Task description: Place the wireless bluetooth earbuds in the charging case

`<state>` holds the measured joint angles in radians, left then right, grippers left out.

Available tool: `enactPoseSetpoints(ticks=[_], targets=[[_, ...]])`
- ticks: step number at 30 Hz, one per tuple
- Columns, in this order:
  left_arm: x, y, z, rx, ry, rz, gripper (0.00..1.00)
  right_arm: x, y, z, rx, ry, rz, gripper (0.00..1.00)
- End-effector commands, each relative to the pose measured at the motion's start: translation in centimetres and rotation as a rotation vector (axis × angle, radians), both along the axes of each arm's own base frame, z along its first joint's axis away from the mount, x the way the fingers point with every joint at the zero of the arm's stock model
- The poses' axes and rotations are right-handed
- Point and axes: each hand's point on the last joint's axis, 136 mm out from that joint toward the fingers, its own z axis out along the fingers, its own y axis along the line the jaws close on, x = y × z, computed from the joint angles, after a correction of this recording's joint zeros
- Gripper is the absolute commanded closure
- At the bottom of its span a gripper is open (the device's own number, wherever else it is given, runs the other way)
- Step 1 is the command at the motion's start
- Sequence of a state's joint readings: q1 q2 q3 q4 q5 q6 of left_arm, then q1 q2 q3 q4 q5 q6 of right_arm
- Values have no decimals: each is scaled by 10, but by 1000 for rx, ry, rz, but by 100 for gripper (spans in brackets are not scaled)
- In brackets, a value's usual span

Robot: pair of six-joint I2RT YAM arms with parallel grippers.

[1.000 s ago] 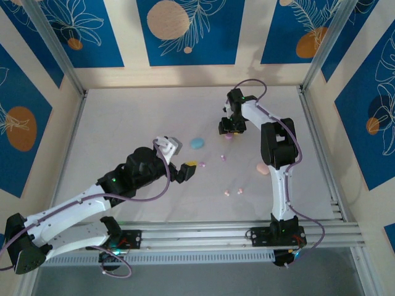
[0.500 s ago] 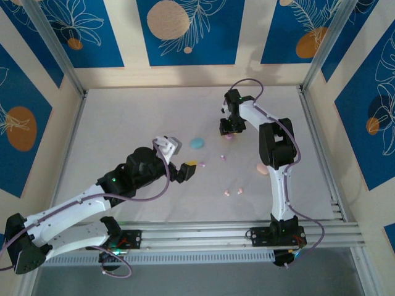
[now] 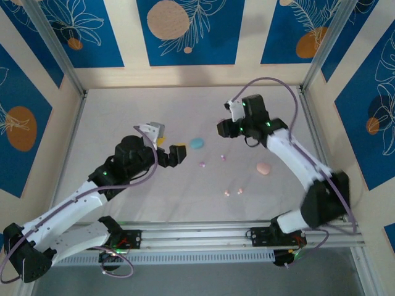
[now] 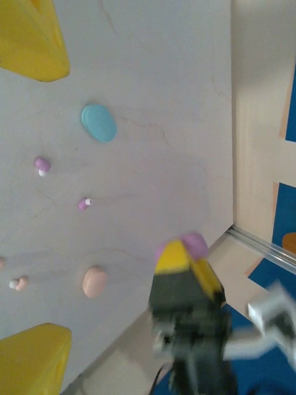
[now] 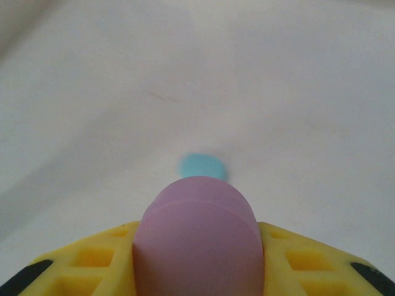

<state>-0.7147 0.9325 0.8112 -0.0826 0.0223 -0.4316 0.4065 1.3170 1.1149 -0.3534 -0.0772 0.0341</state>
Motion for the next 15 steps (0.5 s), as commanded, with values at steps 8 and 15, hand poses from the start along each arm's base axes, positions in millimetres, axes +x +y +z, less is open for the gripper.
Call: enactPoseSetpoints(ticks=[8, 15], targets=[[-15, -55, 39, -195, 77, -295, 18, -85, 40, 42, -51, -532, 395, 69], [-17, -71, 37, -180, 100, -352, 21, -96, 50, 37, -83, -556, 448, 69]])
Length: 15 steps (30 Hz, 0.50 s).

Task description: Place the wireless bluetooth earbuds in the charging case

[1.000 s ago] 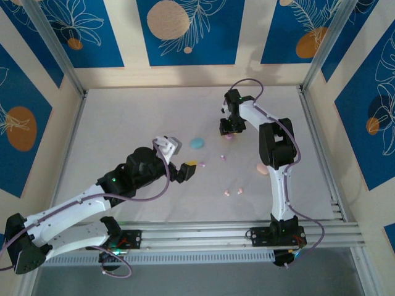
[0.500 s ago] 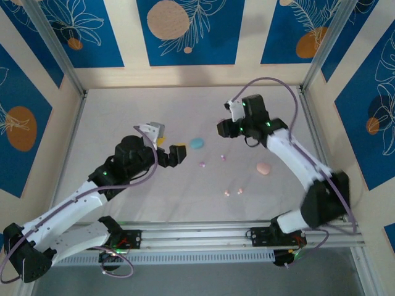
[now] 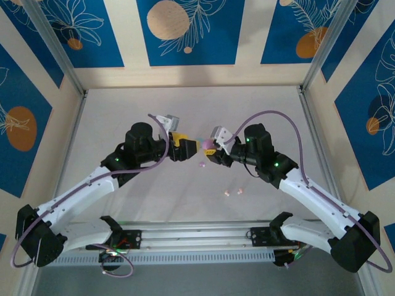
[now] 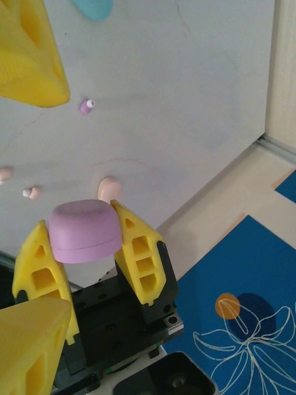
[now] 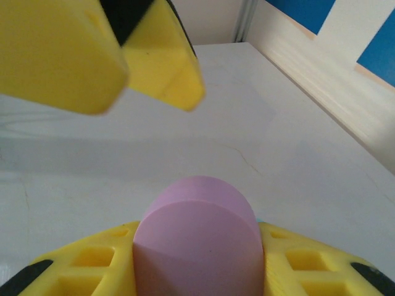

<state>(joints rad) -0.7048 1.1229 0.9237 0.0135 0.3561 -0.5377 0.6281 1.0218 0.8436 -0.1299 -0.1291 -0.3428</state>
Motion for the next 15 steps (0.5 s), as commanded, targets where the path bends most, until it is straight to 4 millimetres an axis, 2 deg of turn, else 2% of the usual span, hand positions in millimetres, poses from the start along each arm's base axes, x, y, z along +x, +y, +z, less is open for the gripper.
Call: enactPoseSetpoints(ticks=[1, 8, 15], targets=[[-9, -10, 21, -42, -21, -68, 22, -1, 1, 10, -6, -93, 15, 69], [-14, -29, 15, -35, 11, -128, 29, -4, 6, 11, 9, -99, 43, 69], [-11, -37, 6, -18, 44, -138, 38, -5, 8, 10, 6, -102, 50, 68]])
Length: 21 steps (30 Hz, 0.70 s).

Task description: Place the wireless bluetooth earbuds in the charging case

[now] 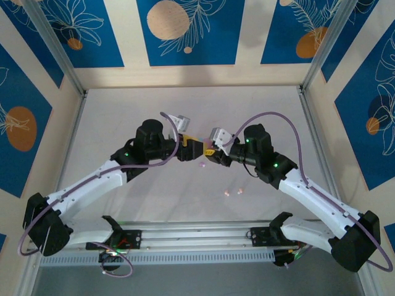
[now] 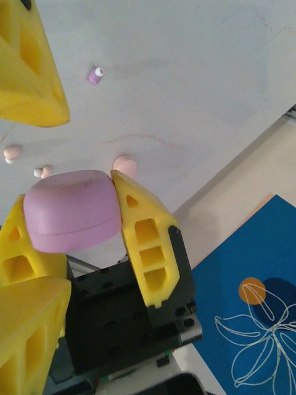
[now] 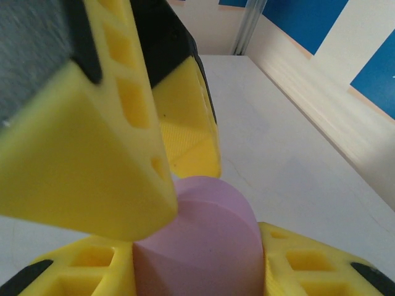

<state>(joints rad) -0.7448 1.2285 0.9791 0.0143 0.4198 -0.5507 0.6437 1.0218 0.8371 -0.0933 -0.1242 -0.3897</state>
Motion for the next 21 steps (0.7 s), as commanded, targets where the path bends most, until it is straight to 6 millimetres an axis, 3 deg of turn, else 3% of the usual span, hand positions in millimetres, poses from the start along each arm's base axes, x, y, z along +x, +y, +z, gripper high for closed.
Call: enactPoseSetpoints(ticks=[1, 6, 21], targets=[[-5, -9, 18, -37, -13, -41, 38, -4, 3, 4, 9, -39, 26, 68], [-4, -15, 14, -34, 6, -48, 41, -6, 5, 2, 3, -50, 39, 68], [2, -17, -6, 22, 102, -17, 70, -5, 15, 7, -49, -172, 12, 65]])
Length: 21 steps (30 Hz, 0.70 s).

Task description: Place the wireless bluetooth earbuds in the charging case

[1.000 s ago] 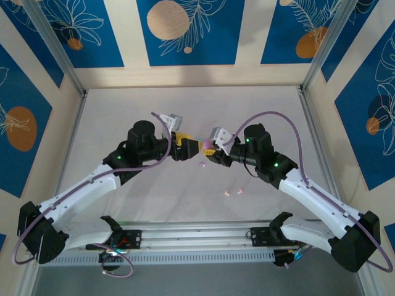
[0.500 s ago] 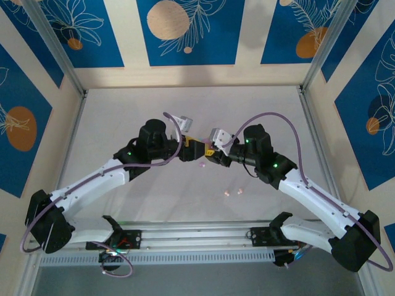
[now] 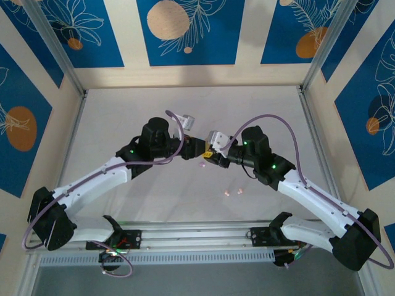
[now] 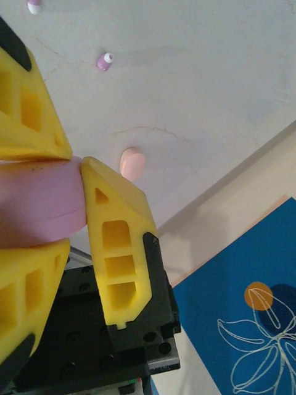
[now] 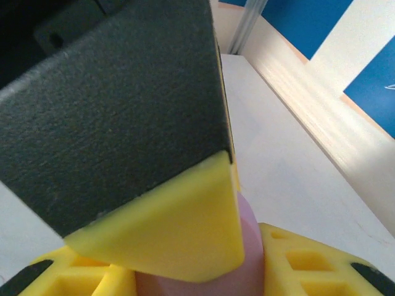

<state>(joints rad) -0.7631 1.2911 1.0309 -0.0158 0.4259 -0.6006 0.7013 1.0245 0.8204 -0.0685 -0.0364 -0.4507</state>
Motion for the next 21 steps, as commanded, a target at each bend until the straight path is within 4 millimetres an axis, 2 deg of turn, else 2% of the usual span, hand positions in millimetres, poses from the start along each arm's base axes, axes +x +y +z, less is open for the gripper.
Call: enactPoseSetpoints(ticks=[1, 4, 9, 11, 15, 16, 21], targets=[[0, -4, -1, 12, 31, -5, 74, -2, 8, 14, 1, -114, 9, 65], [2, 0, 2, 5, 25, 21, 83, 0, 6, 18, 12, -135, -11, 63], [4, 7, 15, -56, 22, 78, 86, -2, 0, 12, 22, -141, -27, 55], [4, 10, 21, -94, 43, 97, 87, -5, -3, 9, 39, -132, -16, 48], [2, 14, 30, -182, 98, 112, 87, -22, -6, -1, 44, -91, 118, 42], [1, 13, 32, -203, 112, 102, 87, -21, -7, -2, 45, -93, 120, 42], [-5, 7, 38, -274, 165, 62, 87, -10, -10, 15, 118, -134, 89, 43]])
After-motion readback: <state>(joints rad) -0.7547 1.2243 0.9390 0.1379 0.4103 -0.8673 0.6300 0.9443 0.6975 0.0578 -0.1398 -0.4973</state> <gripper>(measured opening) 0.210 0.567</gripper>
